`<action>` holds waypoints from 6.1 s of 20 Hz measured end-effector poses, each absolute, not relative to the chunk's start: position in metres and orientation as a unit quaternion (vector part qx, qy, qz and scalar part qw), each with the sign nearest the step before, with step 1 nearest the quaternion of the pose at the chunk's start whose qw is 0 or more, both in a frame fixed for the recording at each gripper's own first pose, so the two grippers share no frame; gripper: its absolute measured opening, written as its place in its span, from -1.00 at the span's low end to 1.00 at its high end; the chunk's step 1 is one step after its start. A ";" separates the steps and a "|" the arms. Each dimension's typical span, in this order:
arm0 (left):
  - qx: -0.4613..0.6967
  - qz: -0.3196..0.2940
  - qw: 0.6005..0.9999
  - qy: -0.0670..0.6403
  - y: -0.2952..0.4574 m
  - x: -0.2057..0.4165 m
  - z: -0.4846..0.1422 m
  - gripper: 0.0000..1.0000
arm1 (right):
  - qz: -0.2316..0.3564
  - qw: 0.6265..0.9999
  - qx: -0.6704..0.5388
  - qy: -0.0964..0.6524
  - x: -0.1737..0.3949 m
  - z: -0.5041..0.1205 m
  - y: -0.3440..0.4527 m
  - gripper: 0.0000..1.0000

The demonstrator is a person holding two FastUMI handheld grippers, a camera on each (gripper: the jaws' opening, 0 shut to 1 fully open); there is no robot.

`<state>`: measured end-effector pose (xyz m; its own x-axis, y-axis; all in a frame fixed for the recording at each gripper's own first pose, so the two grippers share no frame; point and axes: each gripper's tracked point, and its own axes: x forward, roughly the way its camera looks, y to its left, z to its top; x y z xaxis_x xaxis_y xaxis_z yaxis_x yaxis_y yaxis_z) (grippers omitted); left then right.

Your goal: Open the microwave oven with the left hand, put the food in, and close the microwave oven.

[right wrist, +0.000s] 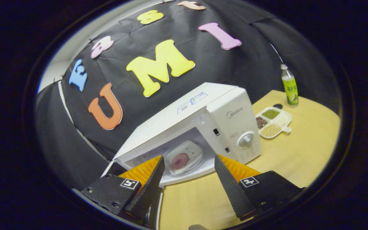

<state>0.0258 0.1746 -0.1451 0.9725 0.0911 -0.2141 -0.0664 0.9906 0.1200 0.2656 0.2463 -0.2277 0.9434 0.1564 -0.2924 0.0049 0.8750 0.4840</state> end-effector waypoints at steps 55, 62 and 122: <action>0.037 -0.127 0.981 0.146 0.056 0.084 -0.282 -1.00 | -0.024 0.976 0.106 0.191 0.074 -0.135 0.048 0.82; 0.034 -0.160 0.976 0.142 -0.026 0.117 -0.277 -1.00 | 0.005 0.972 0.093 0.214 0.074 -0.147 0.018 1.00; 0.041 -0.043 0.990 0.129 -0.068 0.105 -0.160 0.94 | 0.063 0.983 0.036 0.169 0.094 -0.123 -0.023 0.82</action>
<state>0.1051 -0.0679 -0.1598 0.9631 -0.0748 -0.2586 0.0958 0.9930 0.0693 0.0937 -0.0233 -0.1231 0.9348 0.1365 -0.3280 -0.1121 0.9894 0.0925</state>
